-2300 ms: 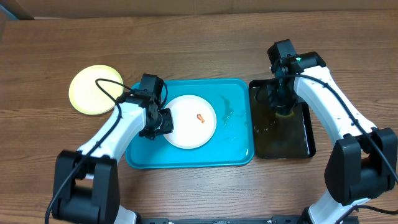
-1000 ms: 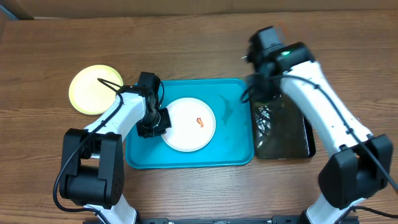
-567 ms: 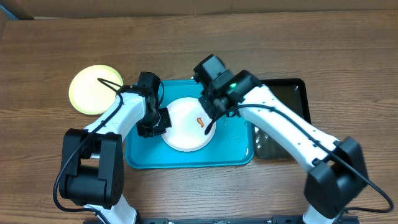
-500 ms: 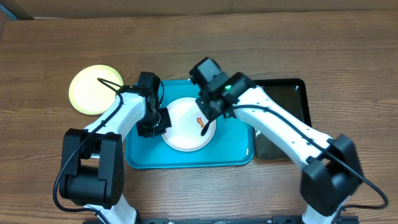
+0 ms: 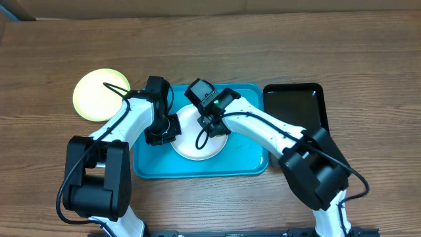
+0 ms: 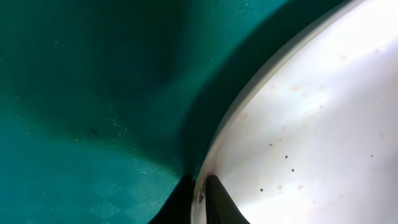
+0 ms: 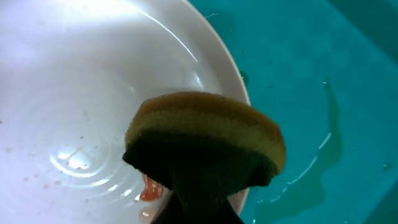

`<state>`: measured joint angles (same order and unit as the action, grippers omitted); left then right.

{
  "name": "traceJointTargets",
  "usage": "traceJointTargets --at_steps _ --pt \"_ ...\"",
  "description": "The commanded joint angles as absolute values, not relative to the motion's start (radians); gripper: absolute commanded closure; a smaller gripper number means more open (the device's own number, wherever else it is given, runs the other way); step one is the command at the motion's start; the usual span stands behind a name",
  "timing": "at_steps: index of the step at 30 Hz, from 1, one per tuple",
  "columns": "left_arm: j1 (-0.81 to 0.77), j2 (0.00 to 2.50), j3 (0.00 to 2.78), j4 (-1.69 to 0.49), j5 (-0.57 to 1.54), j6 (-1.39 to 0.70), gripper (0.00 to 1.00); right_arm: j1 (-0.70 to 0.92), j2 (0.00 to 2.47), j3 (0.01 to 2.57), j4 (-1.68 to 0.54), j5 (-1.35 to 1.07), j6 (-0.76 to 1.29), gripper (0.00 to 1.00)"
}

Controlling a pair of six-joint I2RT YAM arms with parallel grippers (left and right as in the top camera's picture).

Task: Clean dirty plates on tray and stack at the side
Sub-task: 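Carry the sponge left and wipe the white plate on the tray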

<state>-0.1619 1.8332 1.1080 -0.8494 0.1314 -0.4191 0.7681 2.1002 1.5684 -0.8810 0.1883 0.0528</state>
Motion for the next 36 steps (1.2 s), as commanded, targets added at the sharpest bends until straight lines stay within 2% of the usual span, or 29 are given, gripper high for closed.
traceJointTargets --at_steps 1,18,29,36 --pt "-0.164 1.845 1.124 -0.852 0.132 -0.423 0.9 0.766 2.122 1.565 -0.861 0.202 0.065 0.96" --pt "-0.164 1.845 1.124 -0.852 0.132 -0.422 0.9 0.756 2.247 1.552 -0.861 -0.028 0.135 0.96" --pt "-0.164 1.845 1.124 -0.852 0.132 -0.422 0.9 0.754 2.25 1.547 -0.822 -0.261 0.135 0.96" --pt "-0.164 1.845 1.124 -0.852 0.132 -0.422 0.9 0.663 2.181 1.662 -0.823 -0.469 0.127 0.96"
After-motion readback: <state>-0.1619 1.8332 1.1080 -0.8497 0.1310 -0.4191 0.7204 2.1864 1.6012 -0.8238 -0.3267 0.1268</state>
